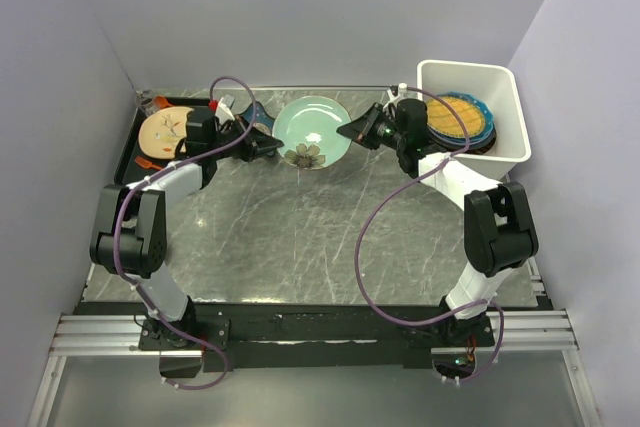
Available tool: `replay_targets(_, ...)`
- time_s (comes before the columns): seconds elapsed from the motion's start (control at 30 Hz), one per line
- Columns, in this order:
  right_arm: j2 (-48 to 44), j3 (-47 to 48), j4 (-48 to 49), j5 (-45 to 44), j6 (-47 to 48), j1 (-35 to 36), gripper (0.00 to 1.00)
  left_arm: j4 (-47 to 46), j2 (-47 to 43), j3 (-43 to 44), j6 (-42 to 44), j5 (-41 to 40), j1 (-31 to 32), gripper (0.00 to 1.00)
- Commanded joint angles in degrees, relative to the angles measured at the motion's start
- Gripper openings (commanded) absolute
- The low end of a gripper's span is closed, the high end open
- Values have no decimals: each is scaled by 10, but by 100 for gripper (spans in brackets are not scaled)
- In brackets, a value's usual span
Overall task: Place the plates into the plastic bin on the countertop
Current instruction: Place the plate in the plastic bin.
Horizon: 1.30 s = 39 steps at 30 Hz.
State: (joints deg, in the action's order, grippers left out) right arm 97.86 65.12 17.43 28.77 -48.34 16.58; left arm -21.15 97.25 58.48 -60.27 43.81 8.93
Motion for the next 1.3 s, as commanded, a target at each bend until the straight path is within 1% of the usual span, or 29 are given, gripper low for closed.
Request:
replay_targets(0.0,-3,-7,32,15,-16,8,1,-65,-23,37,14,44,14,6)
replay_targets(0.03,-2,-7,31,15,-15,10,1,-61,-23,37,20,42,14,13)
replay_targets(0.1,-5,-8,31,15,-15,10,1,-51,-27,39,29,32,14,22)
replay_targets(0.13,-6,-8,32,15,-15,9,1,-37,-29,39,39,27,14,29)
replay_targets(0.2,-6,-9,31,15,-15,10,1,-28,-36,38,51,14,14,37)
replay_targets(0.23,-7,-10,31,15,-14,9,1,-17,-39,38,60,12,14,48)
replay_targets(0.27,-7,-11,32,15,-14,10,1,-11,-43,40,66,9,14,53)
replay_targets(0.3,-7,-13,34,15,-16,10,1,-1,-44,41,73,3,14,63)
replay_targets(0.37,-8,-16,37,16,-17,9,1,20,-50,44,88,-6,14,73)
replay_targets(0.4,-8,-17,38,15,-18,9,1,26,-51,45,99,-12,14,83)
replay_targets(0.5,-10,-18,38,15,-16,11,1,54,-58,51,119,-28,15,93)
replay_targets(0.57,-11,-18,39,16,-17,10,0,68,-60,53,126,-35,16,97)
replay_targets(0.7,-14,-19,39,15,-18,10,1,82,-64,51,136,-50,17,99)
replay_targets(0.8,-17,-21,38,15,-16,10,0,102,-69,51,149,-74,18,99)
replay_targets(1.07,-29,-24,29,11,-10,10,0,165,-99,52,189,-182,28,99)
replay_targets(1.27,-49,-25,14,8,-4,10,0,181,-115,43,195,-211,31,99)
